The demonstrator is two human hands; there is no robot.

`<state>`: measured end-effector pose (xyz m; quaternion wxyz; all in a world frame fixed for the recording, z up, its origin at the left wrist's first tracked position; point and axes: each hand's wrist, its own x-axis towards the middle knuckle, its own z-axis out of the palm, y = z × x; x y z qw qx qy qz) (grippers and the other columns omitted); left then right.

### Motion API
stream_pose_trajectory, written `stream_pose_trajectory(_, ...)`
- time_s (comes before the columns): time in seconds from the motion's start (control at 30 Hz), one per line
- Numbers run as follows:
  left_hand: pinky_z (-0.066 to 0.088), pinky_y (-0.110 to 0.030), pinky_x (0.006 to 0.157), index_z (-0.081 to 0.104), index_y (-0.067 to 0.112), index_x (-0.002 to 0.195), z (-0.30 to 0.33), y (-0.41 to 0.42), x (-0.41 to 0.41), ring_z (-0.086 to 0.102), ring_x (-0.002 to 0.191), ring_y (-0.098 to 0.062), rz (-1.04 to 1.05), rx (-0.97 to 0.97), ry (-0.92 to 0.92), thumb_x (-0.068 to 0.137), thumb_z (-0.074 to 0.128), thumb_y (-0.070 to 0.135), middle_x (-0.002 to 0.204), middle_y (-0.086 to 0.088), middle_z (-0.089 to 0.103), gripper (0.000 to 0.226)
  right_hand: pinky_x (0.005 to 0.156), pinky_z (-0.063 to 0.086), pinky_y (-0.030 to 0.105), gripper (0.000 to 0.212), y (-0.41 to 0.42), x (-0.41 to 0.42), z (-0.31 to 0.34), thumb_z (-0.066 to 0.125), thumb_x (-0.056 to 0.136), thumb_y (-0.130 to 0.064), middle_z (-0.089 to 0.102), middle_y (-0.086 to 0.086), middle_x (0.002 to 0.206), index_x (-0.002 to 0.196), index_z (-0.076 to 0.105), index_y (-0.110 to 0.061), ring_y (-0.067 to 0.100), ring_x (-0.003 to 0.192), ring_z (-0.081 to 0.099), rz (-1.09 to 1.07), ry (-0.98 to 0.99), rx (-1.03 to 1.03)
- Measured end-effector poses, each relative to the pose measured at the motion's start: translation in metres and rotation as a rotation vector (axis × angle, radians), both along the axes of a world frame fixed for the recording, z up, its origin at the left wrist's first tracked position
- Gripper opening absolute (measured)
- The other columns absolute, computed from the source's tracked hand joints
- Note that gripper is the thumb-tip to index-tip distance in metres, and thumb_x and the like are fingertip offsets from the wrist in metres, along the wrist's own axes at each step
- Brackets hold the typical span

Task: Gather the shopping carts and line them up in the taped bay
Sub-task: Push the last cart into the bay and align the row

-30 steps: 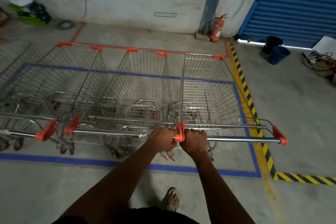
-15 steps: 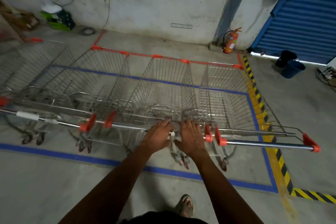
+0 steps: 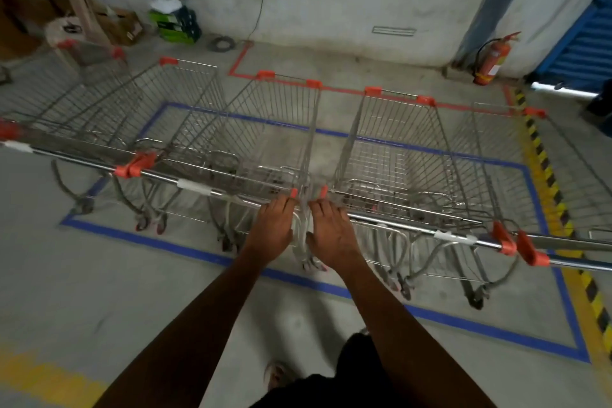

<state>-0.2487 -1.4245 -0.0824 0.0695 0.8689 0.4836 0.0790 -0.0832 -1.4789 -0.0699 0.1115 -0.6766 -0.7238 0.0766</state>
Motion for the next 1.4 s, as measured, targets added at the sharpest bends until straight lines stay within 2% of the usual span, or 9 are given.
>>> stream_pose_trajectory(0.3, 0.042, -0.041, 0.089, 0.060, 0.017, 0.117, -0.021, 0.068, -0.058, 0.062, 0.101, -0.026, -0.018, -0.105, 0.057, 0.073, 0.066, 0.013, 0.110, -0.002, 0.066, 0.044, 0.113, 0.038, 0.043, 0.075, 0.060, -0.074, -0.010, 0.079, 0.072, -0.019, 0.051, 0.012, 0.143, 0.140, 0.050, -0.008, 0.030, 0.131, 0.046, 0.045, -0.004, -0.027)
stream_pose_trajectory(0.53, 0.051, -0.042, 0.065, 0.063, 0.013, 0.088, -0.028, 0.124, -0.090, 0.063, 0.073, -0.035, -0.207, -0.090, 0.066, 0.078, 0.062, 0.030, 0.082, -0.010, 0.067, 0.020, 0.096, 0.047, 0.056, 0.032, 0.109, -0.112, -0.034, 0.073, 0.068, -0.025, 0.067, 0.001, 0.092, 0.100, 0.067, -0.021, 0.026, 0.085, 0.065, -0.038, -0.131, -0.137)
stream_pose_trajectory(0.63, 0.047, -0.032, 0.053, 0.061, 0.019, 0.081, -0.025, 0.137, -0.107, 0.062, 0.060, -0.029, -0.299, -0.029, 0.114, 0.073, 0.065, 0.036, 0.070, -0.005, 0.066, 0.019, 0.109, 0.035, 0.067, 0.007, 0.120, -0.120, -0.039, 0.068, 0.080, -0.032, 0.071, -0.004, 0.084, 0.085, 0.070, -0.027, 0.024, 0.081, 0.070, -0.092, -0.120, -0.187)
stream_pose_trajectory(0.7, 0.044, -0.026, 0.048, 0.058, 0.023, 0.079, -0.026, 0.145, -0.115, 0.063, 0.055, -0.024, -0.308, -0.052, 0.126, 0.067, 0.075, 0.036, 0.067, 0.001, 0.065, 0.025, 0.116, 0.026, 0.066, 0.017, 0.123, -0.120, -0.038, 0.060, 0.091, -0.038, 0.074, -0.001, 0.094, 0.093, 0.071, -0.026, 0.026, 0.089, 0.071, -0.093, -0.168, -0.264)
stream_pose_trajectory(0.9, 0.048, -0.030, 0.055, 0.055, 0.024, 0.079, -0.035, 0.168, -0.131, 0.064, 0.060, -0.024, -0.424, -0.071, 0.141, 0.070, 0.063, 0.047, 0.069, 0.001, 0.064, 0.026, 0.107, 0.034, 0.055, 0.044, 0.129, -0.121, -0.021, 0.048, 0.094, -0.058, 0.073, 0.005, 0.104, 0.105, 0.069, -0.021, 0.028, 0.097, 0.070, -0.124, -0.217, -0.346)
stream_pose_trajectory(1.03, 0.049, -0.030, 0.053, 0.061, 0.021, 0.070, -0.039, 0.185, -0.152, 0.065, 0.057, -0.027, -0.412, 0.001, 0.185, 0.066, 0.059, 0.057, 0.064, -0.002, 0.065, 0.036, 0.088, 0.048, 0.044, 0.032, 0.139, -0.142, -0.013, 0.054, 0.095, -0.040, 0.071, 0.010, 0.111, 0.113, 0.064, -0.015, 0.034, 0.102, 0.069, -0.102, -0.142, -0.332)
stream_pose_trajectory(1.17, 0.047, -0.027, 0.048, 0.066, 0.022, 0.066, -0.042, 0.181, -0.159, 0.065, 0.052, -0.023, -0.376, 0.047, 0.276, 0.069, 0.053, 0.060, 0.061, 0.000, 0.065, 0.040, 0.070, 0.043, 0.035, 0.024, 0.142, -0.181, -0.017, 0.059, 0.090, -0.041, 0.074, 0.005, 0.098, 0.100, 0.069, -0.022, 0.028, 0.089, 0.071, -0.242, -0.118, -0.316)
stream_pose_trajectory(1.3, 0.054, -0.035, 0.068, 0.071, 0.022, 0.085, -0.037, 0.183, -0.151, 0.071, 0.078, -0.025, -0.372, -0.045, 0.301, 0.079, 0.057, 0.047, 0.082, -0.004, 0.073, 0.029, 0.057, 0.040, 0.029, 0.019, 0.147, -0.185, -0.027, 0.068, 0.074, -0.040, 0.071, 0.003, 0.069, 0.072, 0.070, -0.021, 0.024, 0.062, 0.070, -0.354, -0.208, -0.337)
stream_pose_trajectory(1.4, 0.053, -0.036, 0.080, 0.069, 0.024, 0.097, -0.039, 0.192, -0.140, 0.070, 0.090, -0.024, -0.383, -0.056, 0.341, 0.087, 0.053, 0.049, 0.095, -0.003, 0.073, 0.031, 0.058, 0.038, 0.030, 0.022, 0.153, -0.176, -0.030, 0.066, 0.075, -0.041, 0.072, 0.005, 0.073, 0.075, 0.071, -0.020, 0.027, 0.065, 0.071, -0.361, -0.252, -0.277)
